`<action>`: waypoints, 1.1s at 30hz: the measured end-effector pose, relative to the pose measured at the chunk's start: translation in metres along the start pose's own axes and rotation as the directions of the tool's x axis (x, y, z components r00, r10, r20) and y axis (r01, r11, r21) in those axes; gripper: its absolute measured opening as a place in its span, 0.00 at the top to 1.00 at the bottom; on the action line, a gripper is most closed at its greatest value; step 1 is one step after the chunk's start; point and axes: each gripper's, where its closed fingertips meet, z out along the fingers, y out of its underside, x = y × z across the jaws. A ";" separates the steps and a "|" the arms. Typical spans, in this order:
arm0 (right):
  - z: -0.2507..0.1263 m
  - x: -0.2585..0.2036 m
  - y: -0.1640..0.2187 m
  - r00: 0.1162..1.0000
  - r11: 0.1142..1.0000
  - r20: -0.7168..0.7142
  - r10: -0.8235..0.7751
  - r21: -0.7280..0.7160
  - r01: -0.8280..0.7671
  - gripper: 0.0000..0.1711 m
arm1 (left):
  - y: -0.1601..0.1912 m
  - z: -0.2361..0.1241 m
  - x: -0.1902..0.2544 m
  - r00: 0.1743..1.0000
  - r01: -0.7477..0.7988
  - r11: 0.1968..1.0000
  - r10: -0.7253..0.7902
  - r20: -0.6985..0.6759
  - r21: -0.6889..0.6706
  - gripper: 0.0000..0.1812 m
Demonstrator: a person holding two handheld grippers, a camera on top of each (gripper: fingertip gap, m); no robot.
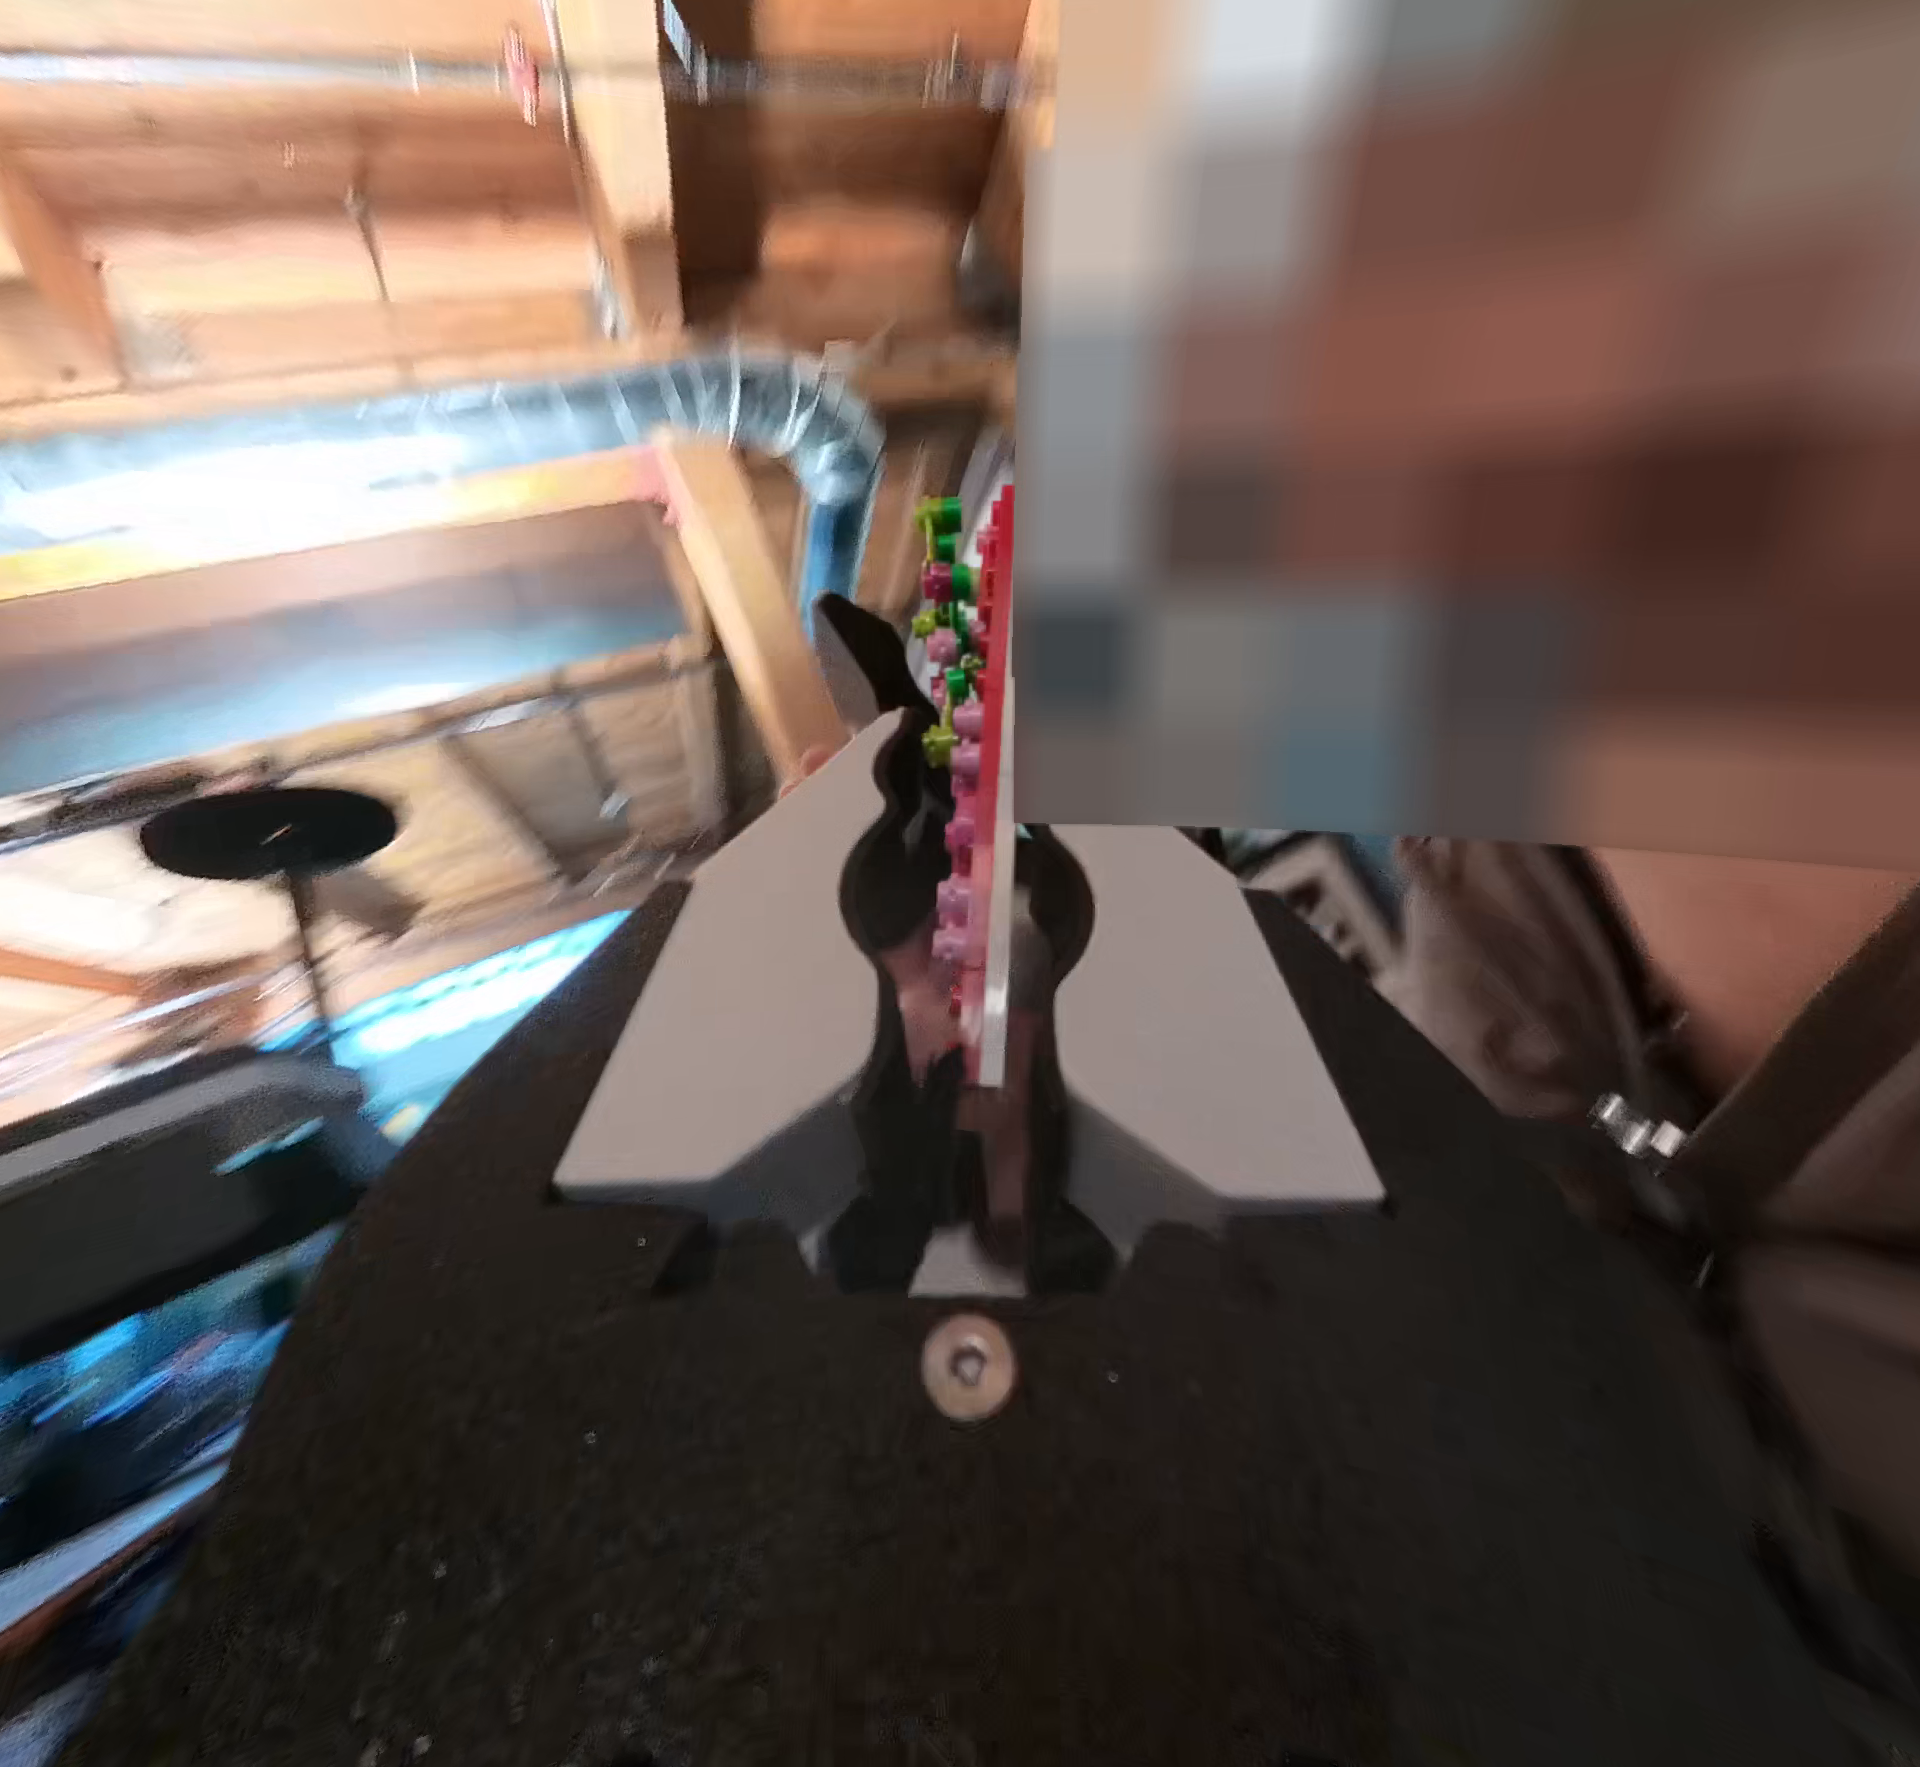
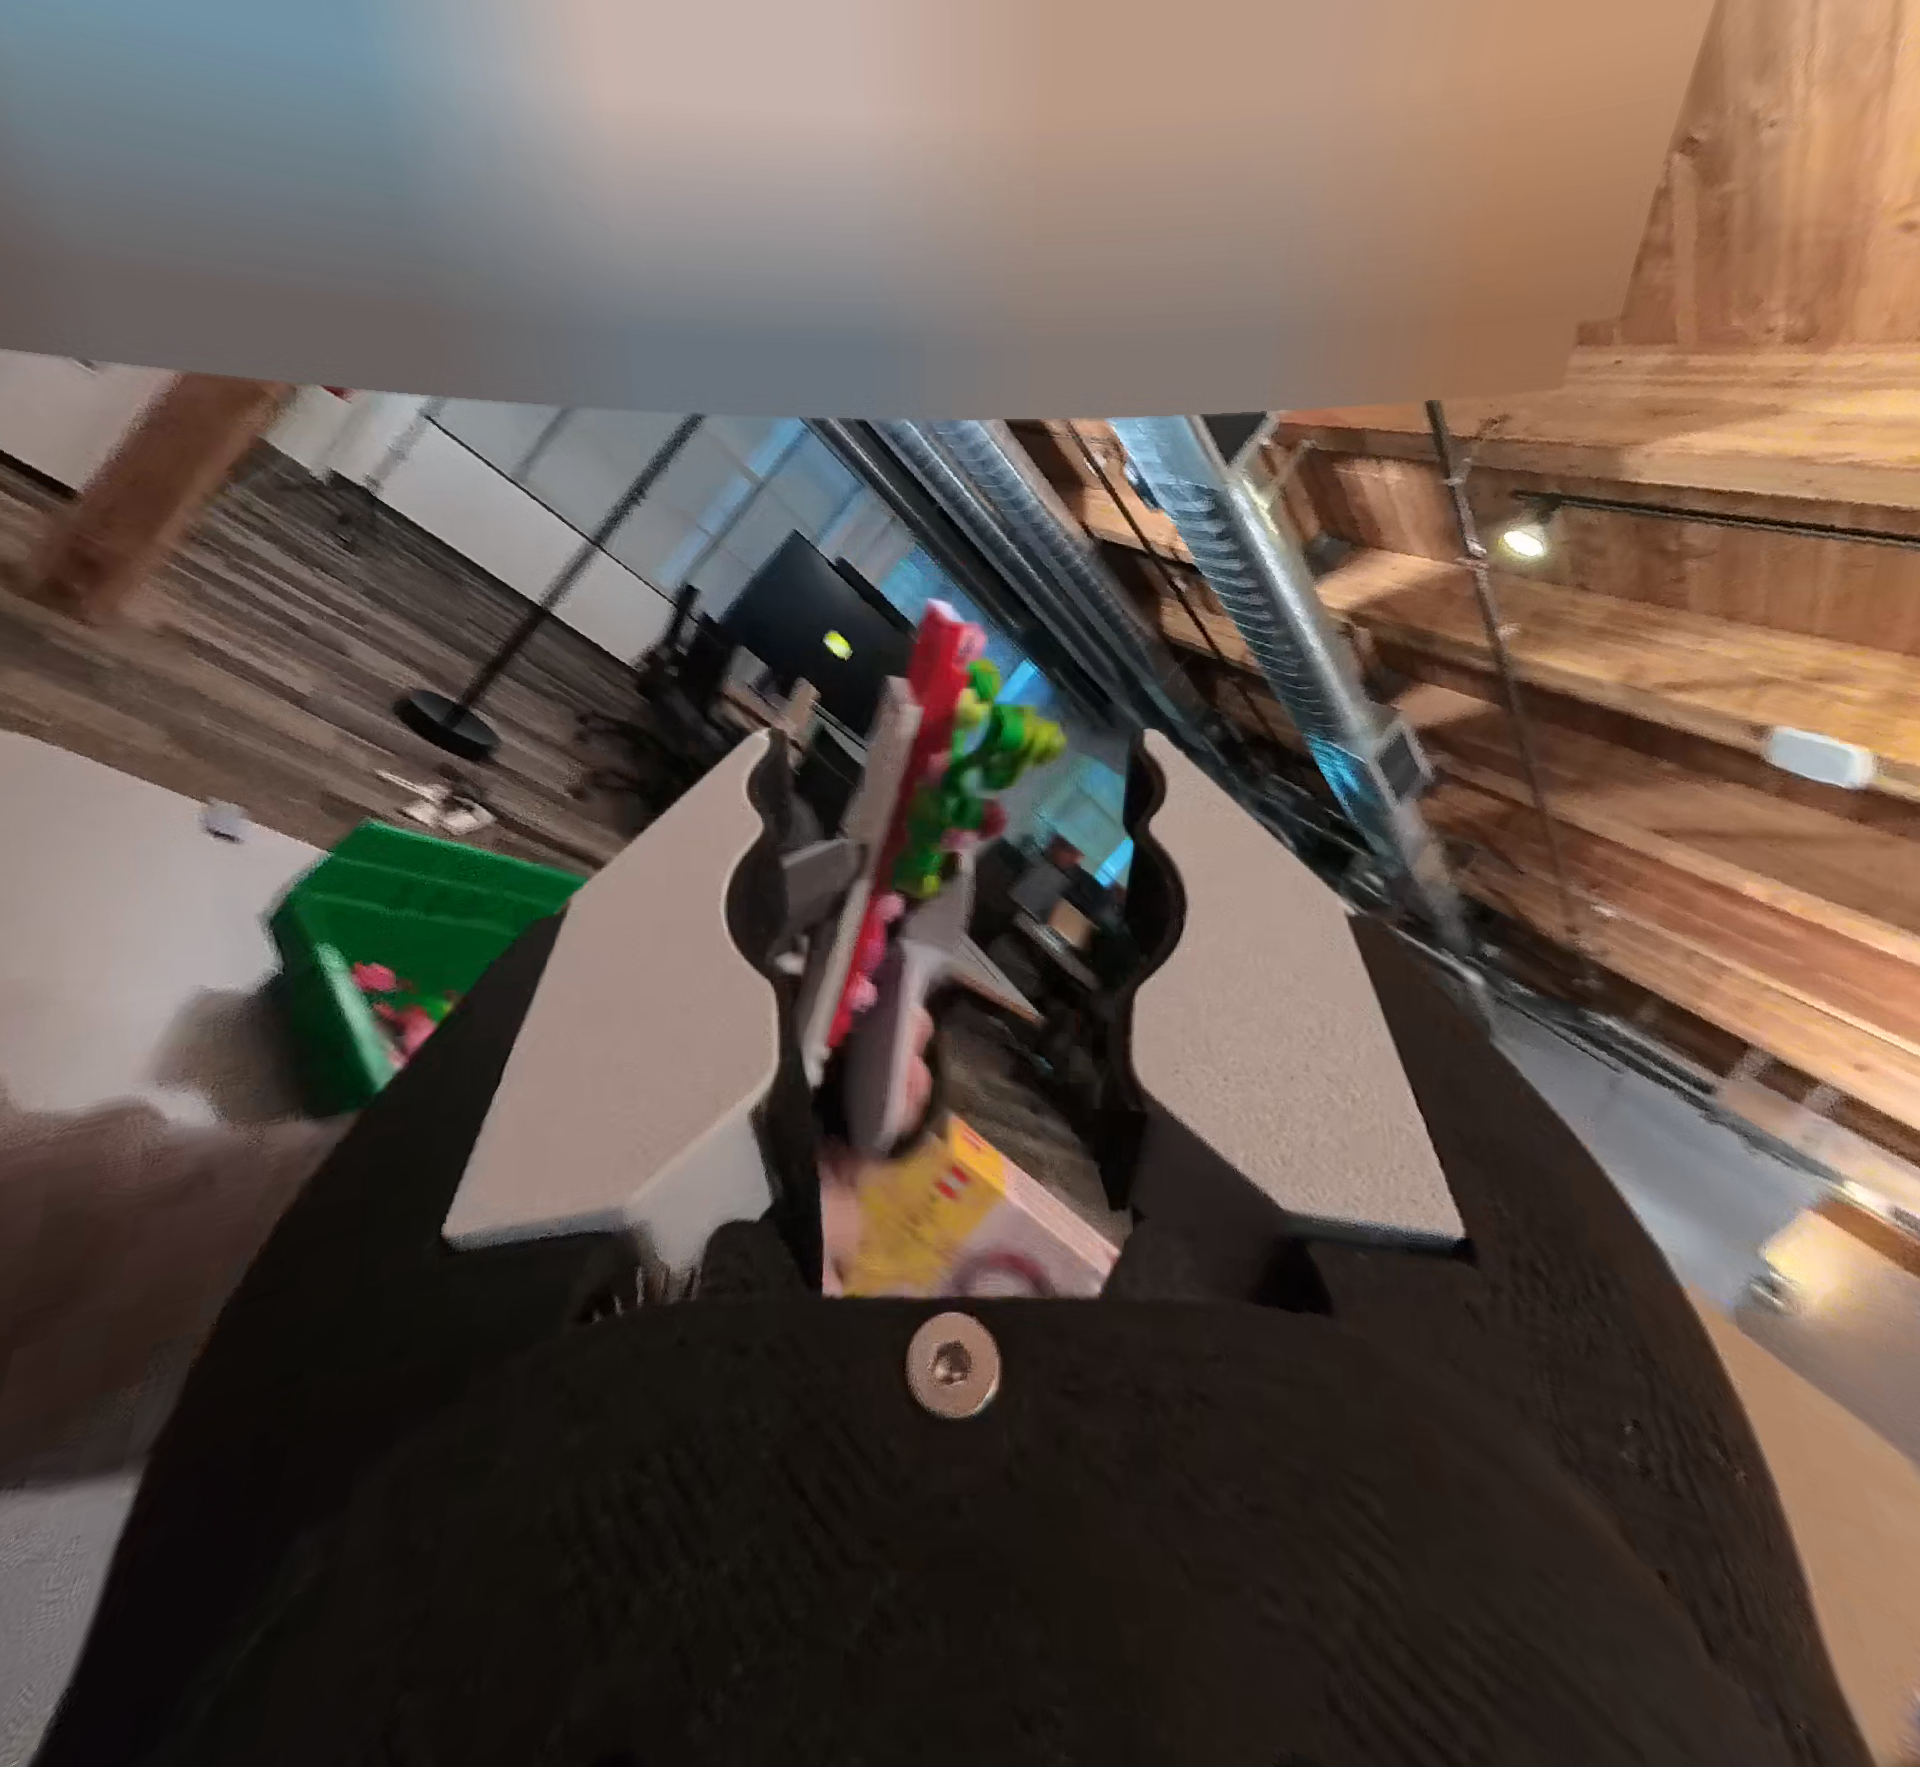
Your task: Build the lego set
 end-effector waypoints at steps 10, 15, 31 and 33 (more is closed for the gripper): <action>-0.055 -0.008 0.000 0.978 0.988 0.208 -0.011 -0.149 0.042 0.61 | 0.024 -0.005 0.017 0.913 -0.368 0.689 0.396 -0.102 -0.624 0.92; -0.057 -0.024 -0.005 0.950 0.996 0.312 0.016 -0.086 0.012 0.72 | 0.031 0.011 0.035 0.902 -0.411 0.646 0.391 -0.183 -0.643 0.92; -0.051 -0.042 -0.014 0.904 0.995 0.420 0.079 0.019 -0.096 0.87 | 0.033 0.018 0.045 0.908 -0.412 0.674 0.362 -0.212 -0.613 0.92; -0.051 -0.041 -0.015 0.906 0.995 0.416 0.074 0.036 -0.098 0.87 | 0.034 0.018 0.044 0.909 -0.409 0.673 0.359 -0.211 -0.616 0.92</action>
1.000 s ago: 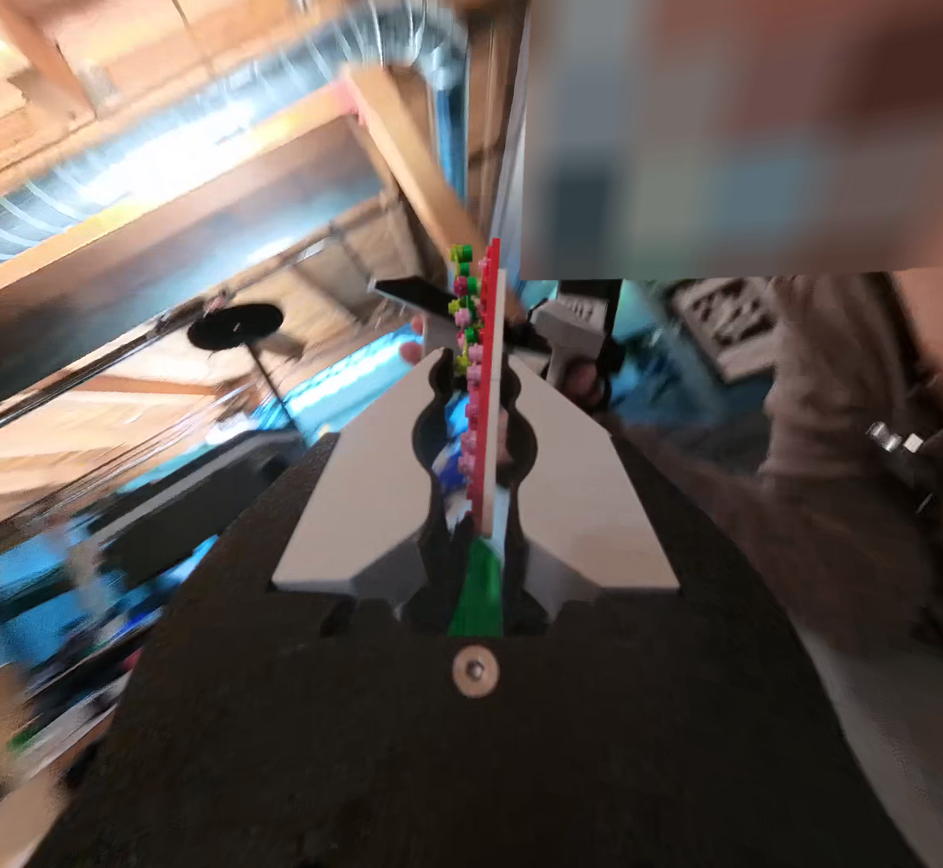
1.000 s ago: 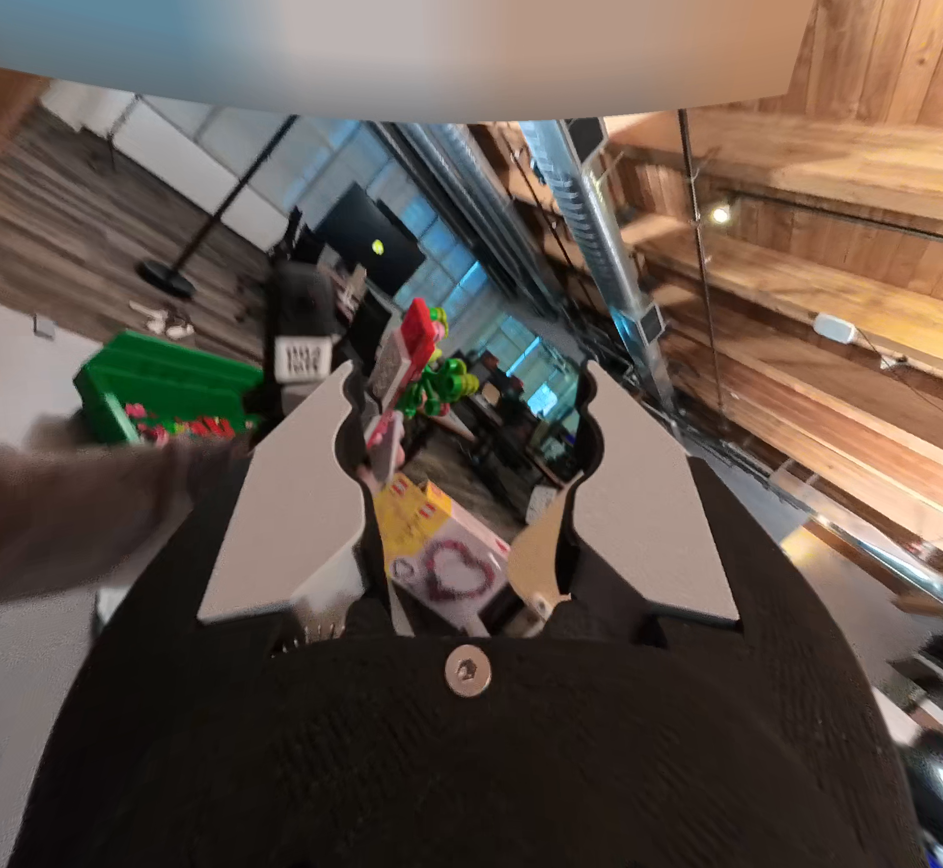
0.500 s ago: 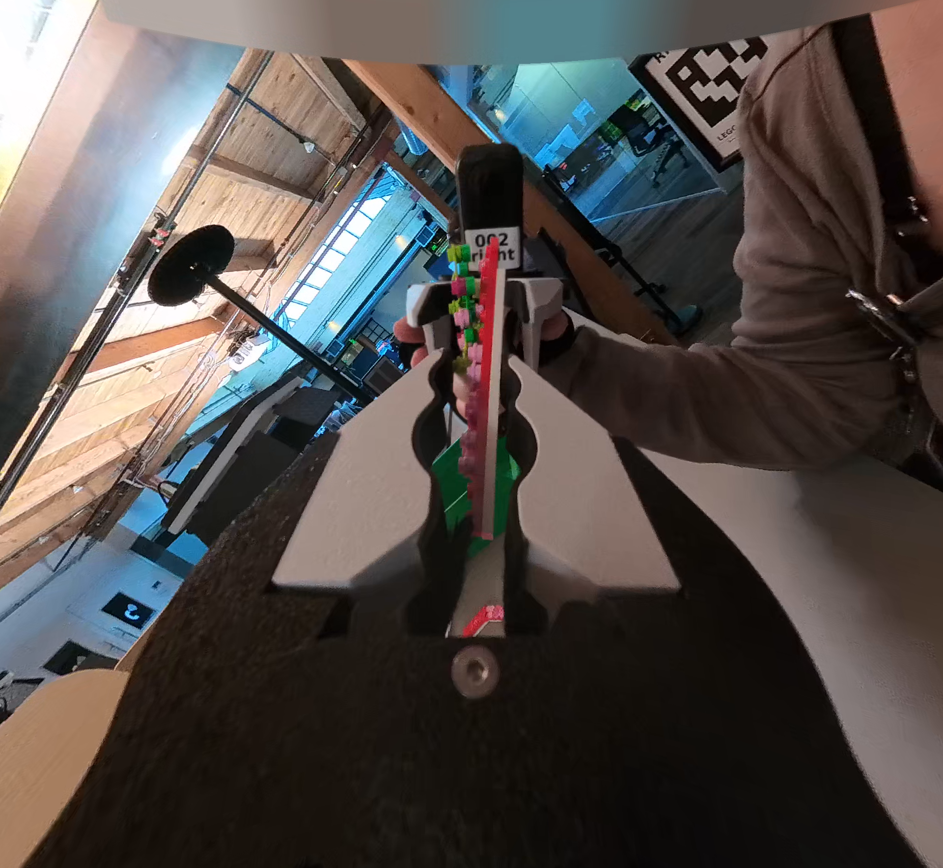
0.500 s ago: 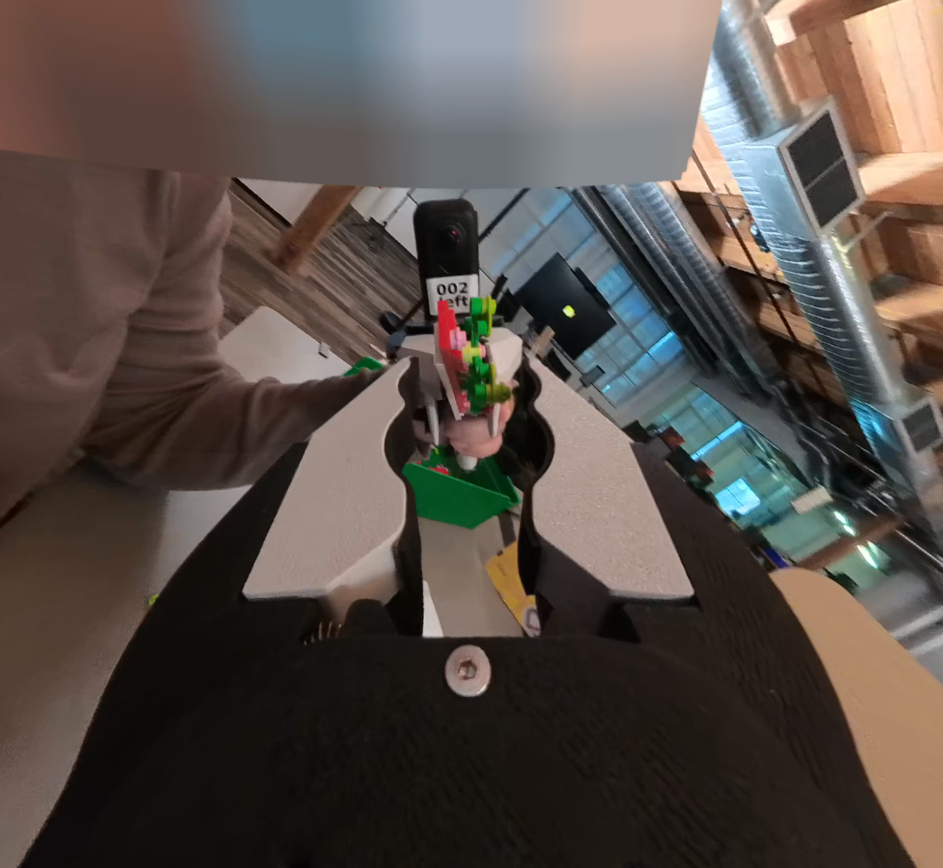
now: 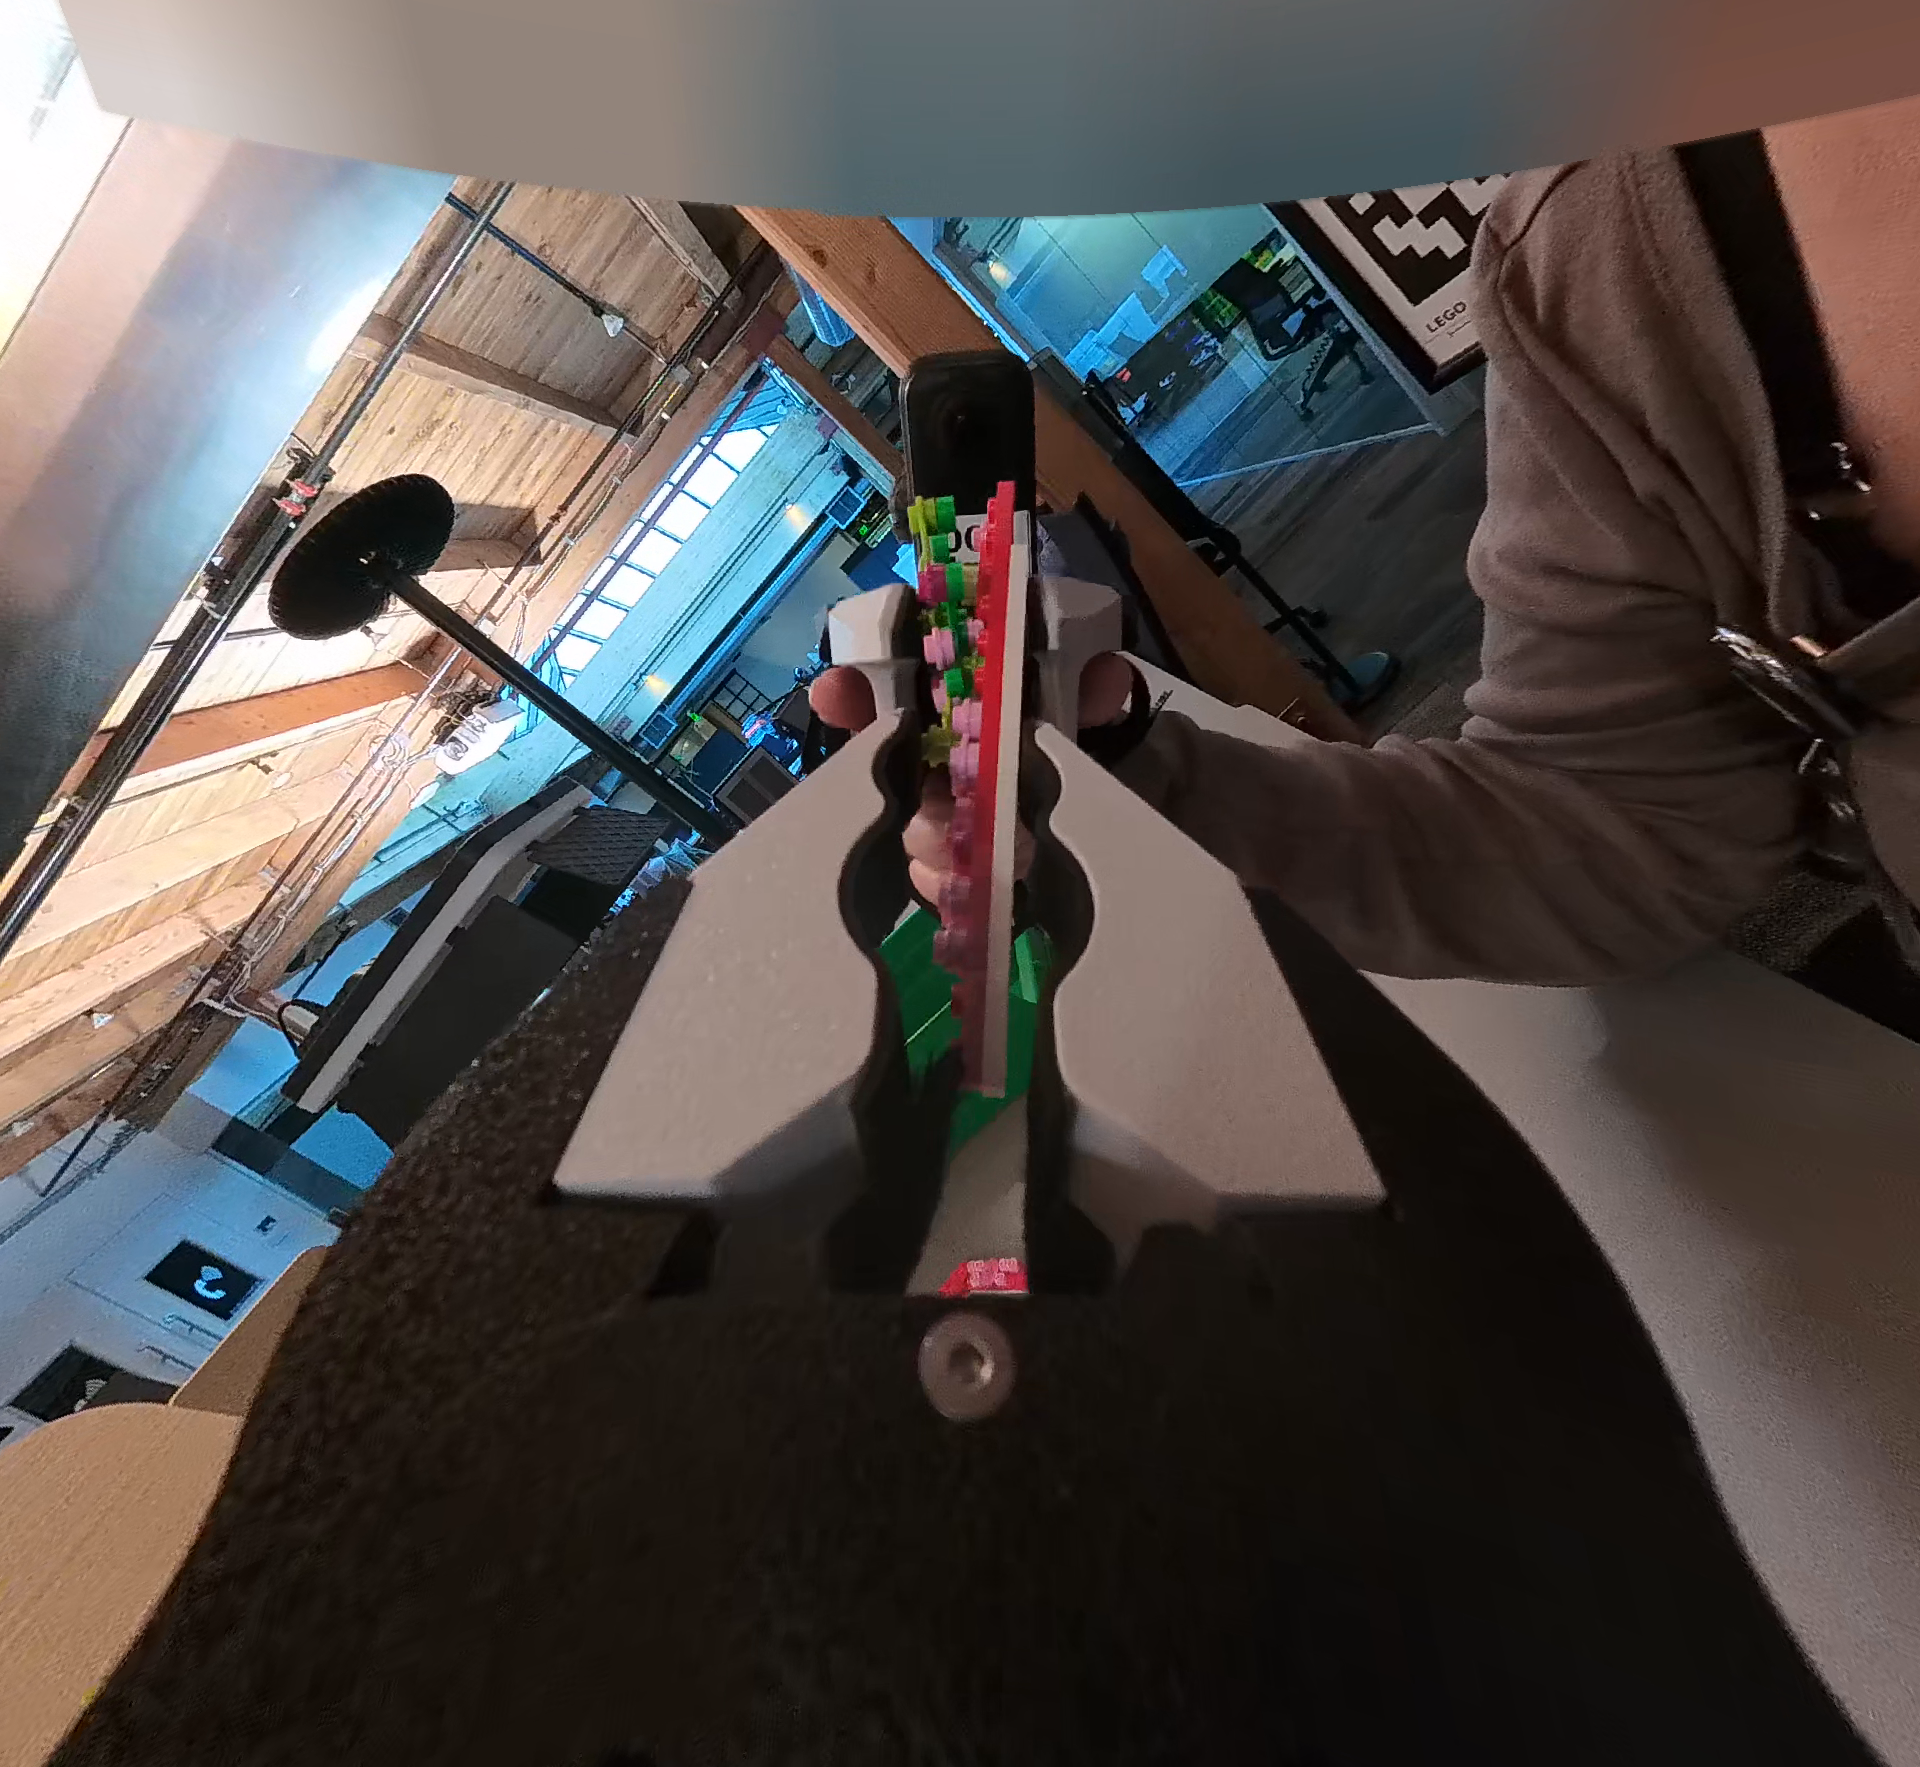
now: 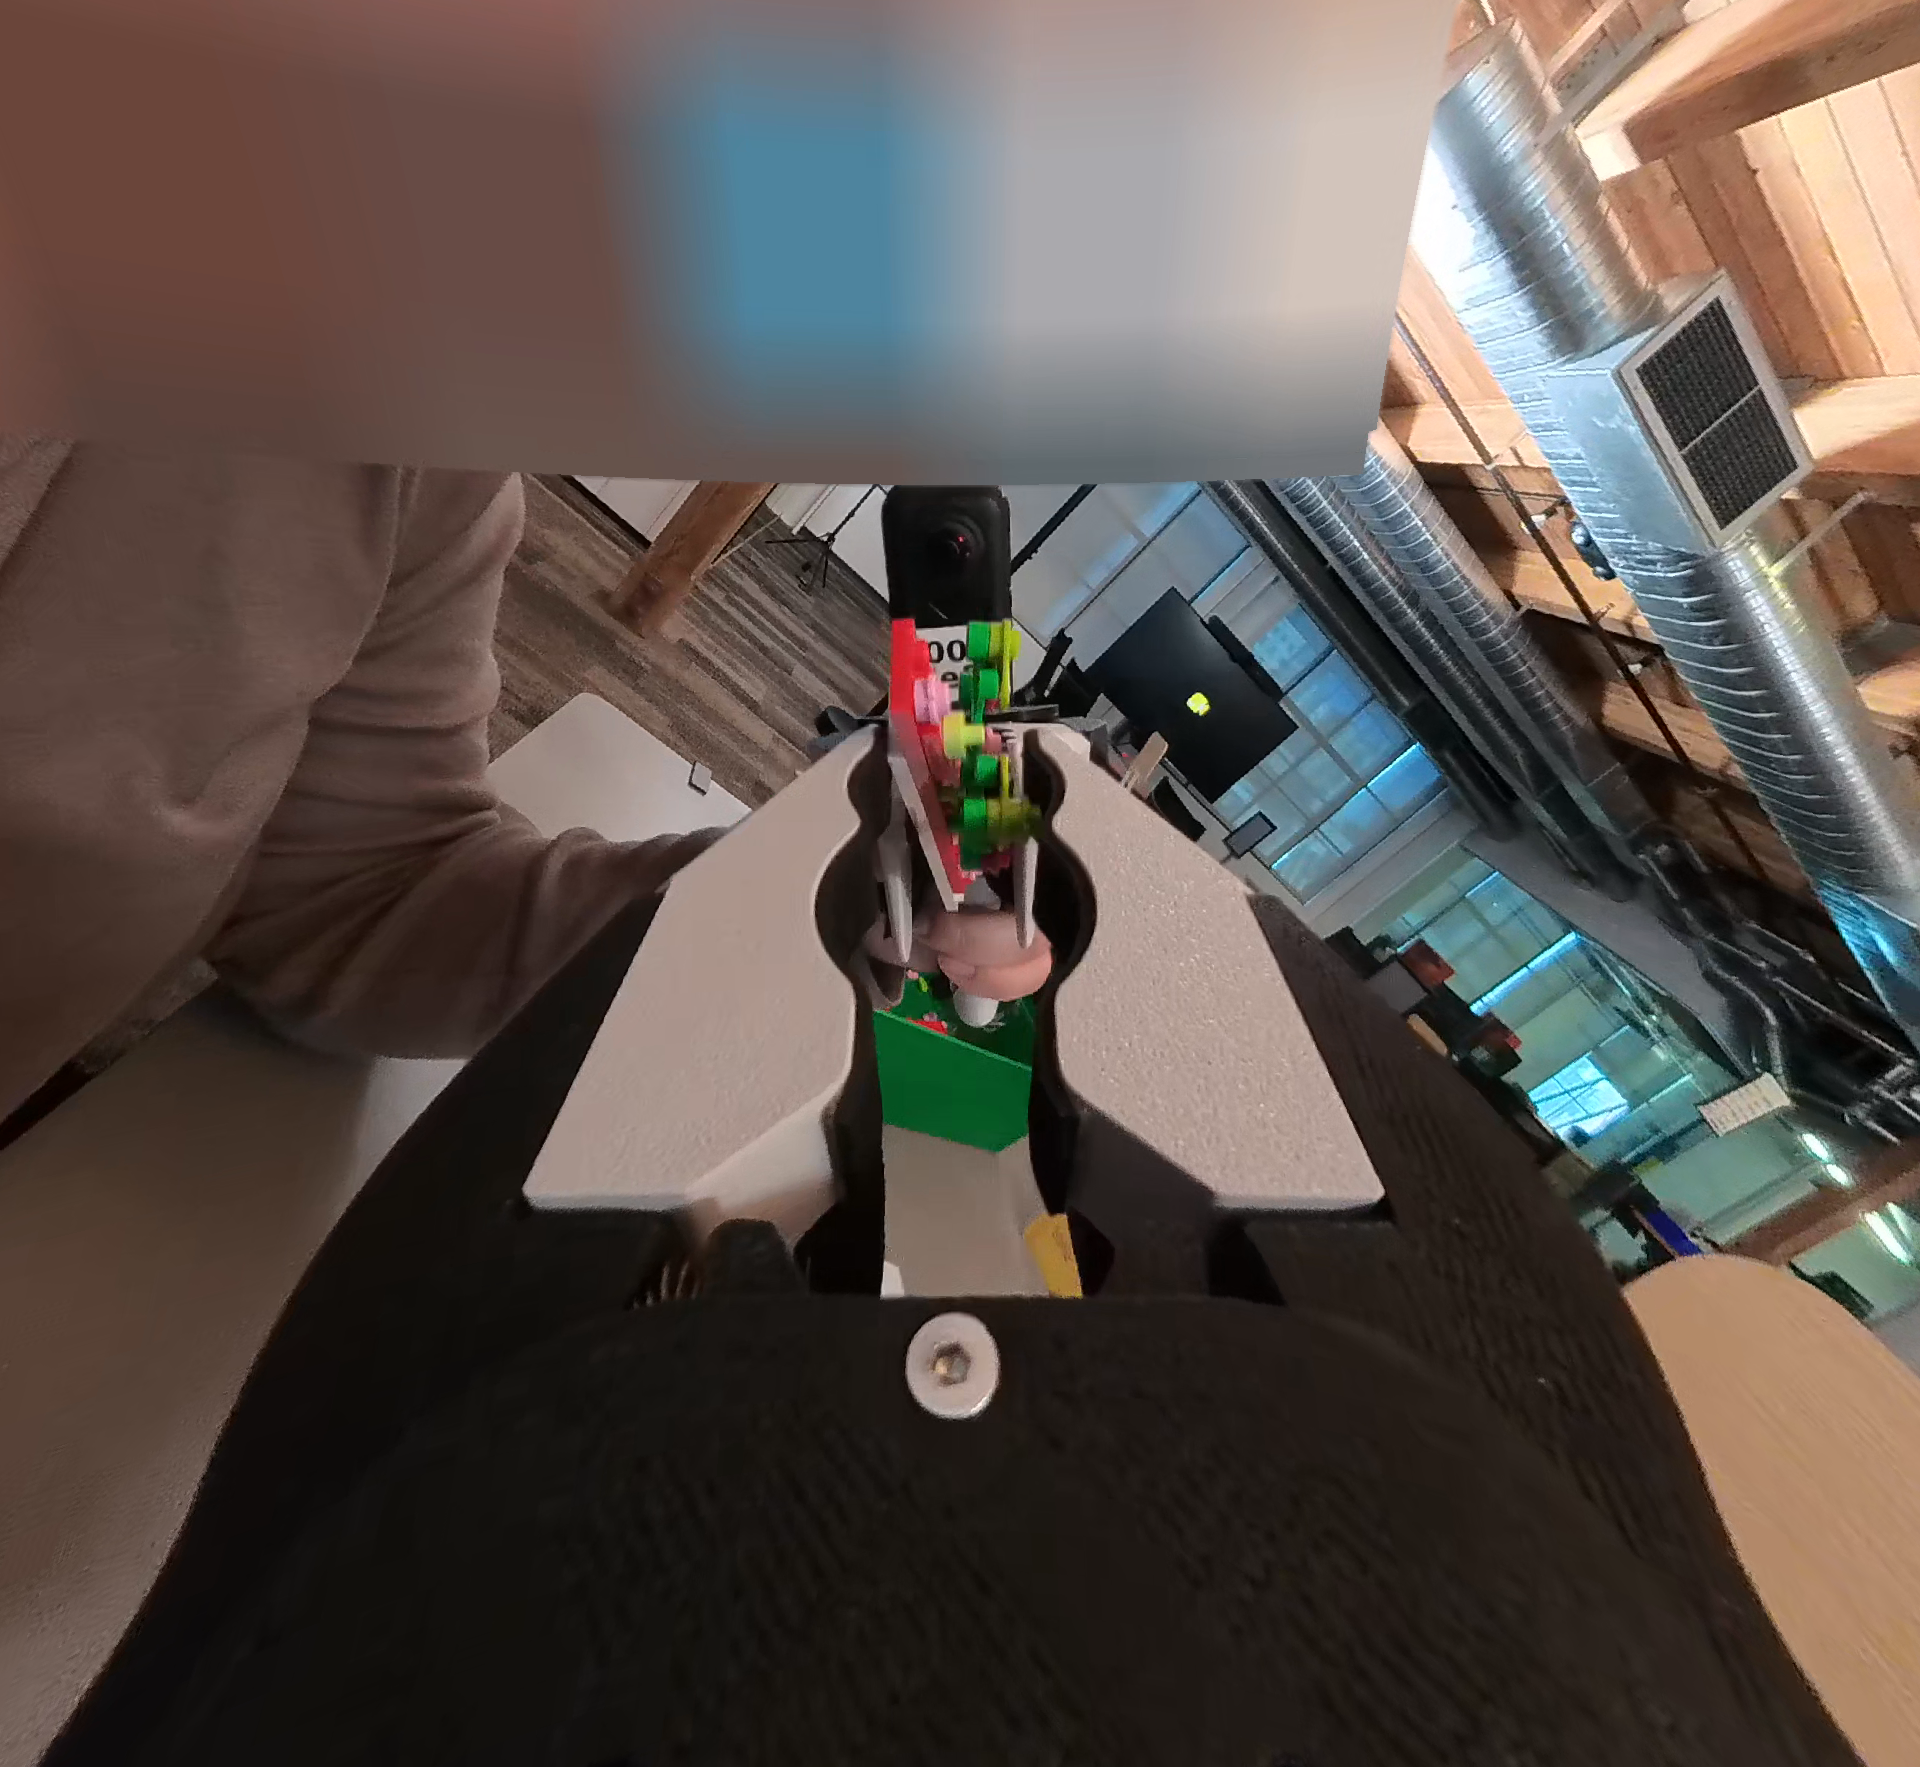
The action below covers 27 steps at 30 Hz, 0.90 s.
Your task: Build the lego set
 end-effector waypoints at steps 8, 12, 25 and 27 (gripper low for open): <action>-0.001 -0.001 -0.003 1.000 1.000 0.009 -0.020 0.019 0.019 0.91 | 0.002 0.001 -0.001 1.000 0.018 1.000 -0.018 0.001 0.002 0.92; -0.002 -0.002 -0.005 1.000 0.999 0.018 -0.026 0.029 0.026 0.92 | 0.000 0.003 0.000 1.000 0.003 1.000 -0.003 0.005 -0.001 0.92; -0.004 -0.009 -0.013 0.997 0.996 0.036 -0.074 0.059 0.072 0.92 | -0.007 0.008 0.005 0.999 -0.048 0.999 0.048 0.002 0.003 0.92; -0.005 -0.012 -0.016 0.993 0.991 0.036 -0.109 0.079 0.106 0.92 | -0.009 0.009 0.007 0.998 -0.057 0.998 0.057 -0.006 0.006 0.92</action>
